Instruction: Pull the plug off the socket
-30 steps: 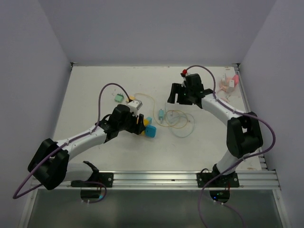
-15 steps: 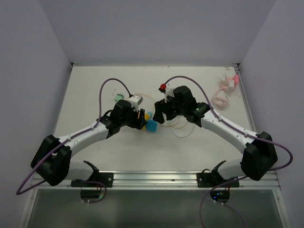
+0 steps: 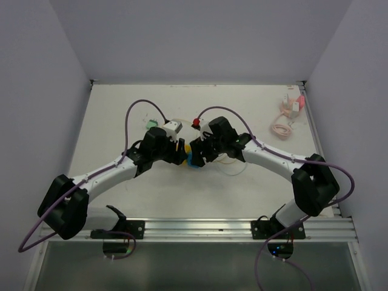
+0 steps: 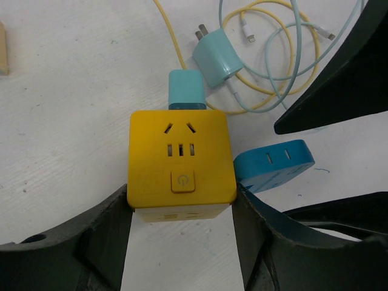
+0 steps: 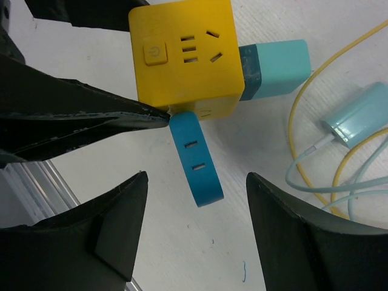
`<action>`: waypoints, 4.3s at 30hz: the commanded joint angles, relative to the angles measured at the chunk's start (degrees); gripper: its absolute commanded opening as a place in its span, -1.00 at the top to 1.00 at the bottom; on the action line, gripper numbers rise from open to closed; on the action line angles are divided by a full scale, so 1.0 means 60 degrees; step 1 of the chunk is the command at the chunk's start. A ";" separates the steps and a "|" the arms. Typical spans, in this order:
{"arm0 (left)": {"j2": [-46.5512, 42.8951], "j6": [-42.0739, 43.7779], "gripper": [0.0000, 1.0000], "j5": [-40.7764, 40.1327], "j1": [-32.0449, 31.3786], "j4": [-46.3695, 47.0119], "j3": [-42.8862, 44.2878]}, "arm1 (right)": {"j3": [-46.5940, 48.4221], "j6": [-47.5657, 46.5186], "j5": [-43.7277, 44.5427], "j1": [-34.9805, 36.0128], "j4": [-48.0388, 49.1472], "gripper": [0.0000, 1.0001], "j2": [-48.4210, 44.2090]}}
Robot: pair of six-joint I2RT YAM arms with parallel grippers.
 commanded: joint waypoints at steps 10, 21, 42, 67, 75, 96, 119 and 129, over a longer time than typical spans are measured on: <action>-0.0547 -0.0306 1.00 -0.0311 0.0103 0.1046 0.0357 | 0.0293 -0.0078 -0.0198 0.0364 0.0684 0.10 0.0553; -0.0547 -0.0365 1.00 -0.1892 0.0162 0.0929 0.0284 | 0.0044 -0.0210 0.0300 0.0364 0.0318 1.00 0.0084; -0.0488 0.0411 1.00 -0.3022 0.0836 0.0899 0.0137 | -0.0234 -0.0723 0.0183 0.0378 -0.1367 1.00 -0.1234; -0.2451 0.1393 1.00 0.2632 0.0865 0.1280 -0.0023 | -0.0865 0.4184 0.0975 -0.3123 0.1607 0.89 0.0228; -0.2495 0.1275 1.00 0.3000 0.0865 0.1368 -0.0024 | -0.0791 0.4449 0.1046 -0.3123 0.1461 0.06 0.0831; -0.1939 0.1275 1.00 0.3380 0.0865 0.1573 0.0255 | 0.0131 0.2220 -0.0929 -0.3123 -0.0810 -0.56 -0.1176; -0.2232 -0.0072 1.00 0.3234 0.0865 0.3579 -0.0433 | -0.0600 0.7946 -0.0828 -0.2786 0.2265 -0.78 -0.2142; -0.2290 -0.0951 1.00 0.2298 0.0748 0.4825 -0.0609 | -0.1083 0.9399 0.0109 -0.2244 0.3100 -0.79 -0.2040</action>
